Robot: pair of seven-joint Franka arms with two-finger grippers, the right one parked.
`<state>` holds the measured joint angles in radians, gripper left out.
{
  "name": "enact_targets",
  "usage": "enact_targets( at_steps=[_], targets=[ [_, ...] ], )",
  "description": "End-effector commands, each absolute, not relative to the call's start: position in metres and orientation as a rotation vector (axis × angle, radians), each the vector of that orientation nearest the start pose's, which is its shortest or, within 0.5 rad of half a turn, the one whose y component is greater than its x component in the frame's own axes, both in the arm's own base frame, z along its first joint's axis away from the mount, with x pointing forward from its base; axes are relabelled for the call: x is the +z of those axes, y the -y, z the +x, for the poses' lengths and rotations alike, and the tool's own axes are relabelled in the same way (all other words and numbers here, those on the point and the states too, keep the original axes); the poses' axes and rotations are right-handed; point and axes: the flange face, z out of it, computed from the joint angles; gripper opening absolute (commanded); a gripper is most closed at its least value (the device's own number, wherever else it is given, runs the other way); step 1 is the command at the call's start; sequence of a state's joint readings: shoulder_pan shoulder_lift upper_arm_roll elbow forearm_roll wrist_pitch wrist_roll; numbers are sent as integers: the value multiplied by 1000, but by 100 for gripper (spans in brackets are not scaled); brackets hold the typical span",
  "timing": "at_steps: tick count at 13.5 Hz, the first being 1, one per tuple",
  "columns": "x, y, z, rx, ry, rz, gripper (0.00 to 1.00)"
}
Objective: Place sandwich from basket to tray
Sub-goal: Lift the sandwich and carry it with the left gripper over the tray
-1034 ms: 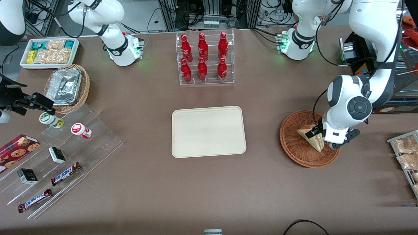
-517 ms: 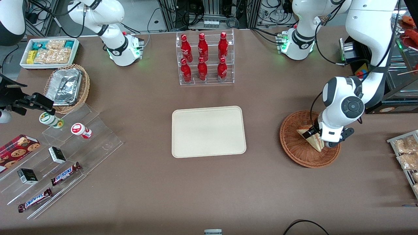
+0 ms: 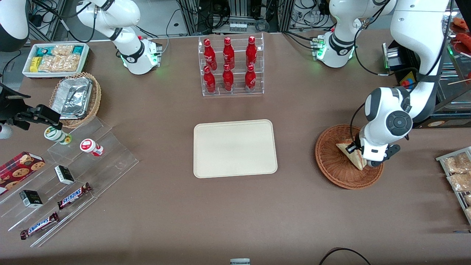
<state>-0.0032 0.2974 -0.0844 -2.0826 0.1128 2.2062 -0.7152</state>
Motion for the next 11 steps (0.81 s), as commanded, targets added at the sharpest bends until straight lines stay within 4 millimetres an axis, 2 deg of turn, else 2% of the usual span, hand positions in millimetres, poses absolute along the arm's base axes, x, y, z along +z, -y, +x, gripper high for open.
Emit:
enact_targets(
  at_steps=[1, 4, 6, 8, 11],
  targets=[
    [311, 45, 577, 231, 755, -2891, 0],
    [333, 62, 576, 297, 613, -2907, 0],
    [336, 99, 570, 303, 525, -2937, 0],
    [336, 144, 560, 328, 431, -2976, 0],
    [346, 209, 550, 345, 322, -3054, 0]
  ],
)
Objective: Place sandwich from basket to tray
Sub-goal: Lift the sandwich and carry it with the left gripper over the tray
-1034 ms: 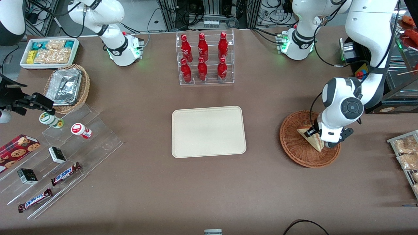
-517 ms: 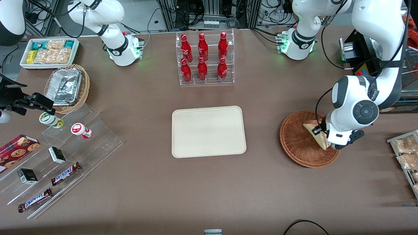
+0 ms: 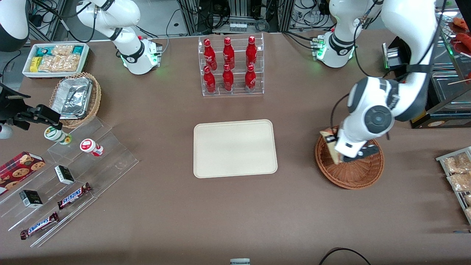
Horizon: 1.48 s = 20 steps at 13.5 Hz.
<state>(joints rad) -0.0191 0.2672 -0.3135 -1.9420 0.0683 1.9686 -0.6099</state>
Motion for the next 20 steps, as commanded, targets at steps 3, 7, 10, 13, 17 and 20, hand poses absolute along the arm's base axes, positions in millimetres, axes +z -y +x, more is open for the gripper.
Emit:
enact_targets(
  at_steps=[3, 7, 10, 13, 17, 20],
  targets=[
    [344, 274, 539, 316, 174, -3123, 0],
    [327, 385, 537, 293, 226, -3154, 0],
    [303, 443, 527, 221, 207, -3121, 0],
    [278, 485, 515, 134, 204, -3088, 0],
    [267, 506, 517, 107, 172, -3101, 0],
    [254, 526, 504, 76, 118, -3081, 0]
  ],
)
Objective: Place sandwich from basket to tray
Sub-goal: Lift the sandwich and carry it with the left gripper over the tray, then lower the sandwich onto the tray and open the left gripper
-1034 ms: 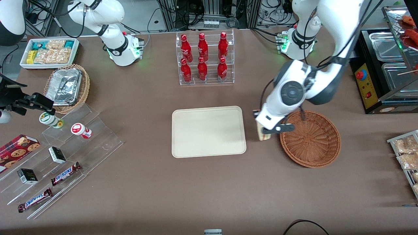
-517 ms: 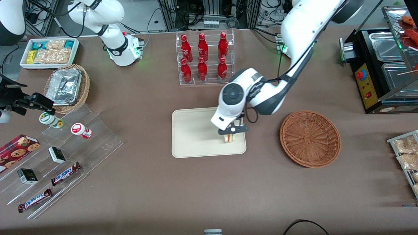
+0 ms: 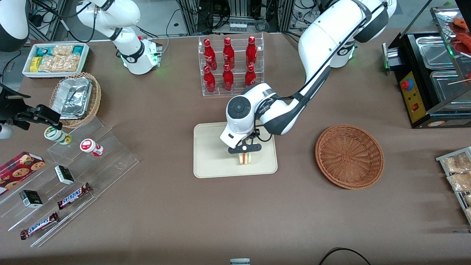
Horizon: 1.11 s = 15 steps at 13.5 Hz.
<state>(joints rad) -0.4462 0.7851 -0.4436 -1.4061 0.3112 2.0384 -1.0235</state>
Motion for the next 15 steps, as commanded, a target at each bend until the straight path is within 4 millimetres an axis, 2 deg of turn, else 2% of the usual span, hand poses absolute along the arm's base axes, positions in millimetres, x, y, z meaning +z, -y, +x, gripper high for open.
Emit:
enact_targets(
  at_steps=[1, 6, 11, 12, 13, 14, 15],
  targets=[
    [250, 522, 508, 69, 144, -3066, 0],
    [246, 527, 502, 70, 143, -3059, 0],
    [231, 528, 505, 92, 265, -3047, 0],
    [230, 528, 505, 94, 262, -3047, 11],
    [232, 527, 506, 92, 249, -3050, 51],
    [232, 527, 506, 92, 249, -3050, 100],
    [233, 529, 505, 90, 255, -3051, 100]
  ],
)
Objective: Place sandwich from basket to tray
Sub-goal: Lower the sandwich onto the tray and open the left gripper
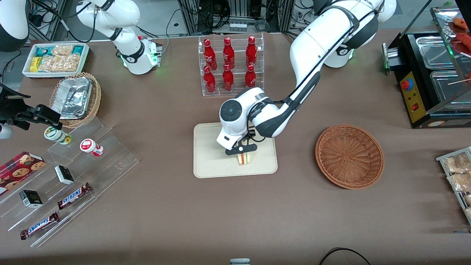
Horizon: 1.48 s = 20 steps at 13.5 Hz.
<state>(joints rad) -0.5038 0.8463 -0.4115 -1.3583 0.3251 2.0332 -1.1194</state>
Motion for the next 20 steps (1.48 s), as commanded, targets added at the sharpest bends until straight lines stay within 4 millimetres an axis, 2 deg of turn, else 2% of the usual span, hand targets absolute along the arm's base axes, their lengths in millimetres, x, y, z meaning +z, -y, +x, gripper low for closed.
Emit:
enact_targets(
  at_steps=[1, 4, 6, 10, 13, 14, 16, 18, 20],
  targets=[
    [237, 528, 506, 84, 261, -3053, 100],
    [254, 527, 511, 92, 271, -3035, 100],
    [275, 523, 517, 107, 287, -3016, 100],
    [344, 514, 518, 183, 358, -3058, 100],
    [381, 504, 516, 170, 231, -3061, 100],
    [390, 491, 526, 174, 250, -3067, 100],
    [413, 479, 528, 165, 158, -3078, 100],
    [428, 444, 539, 266, 210, -3068, 100],
    [446, 413, 539, 253, 266, -3047, 100]
  ],
)
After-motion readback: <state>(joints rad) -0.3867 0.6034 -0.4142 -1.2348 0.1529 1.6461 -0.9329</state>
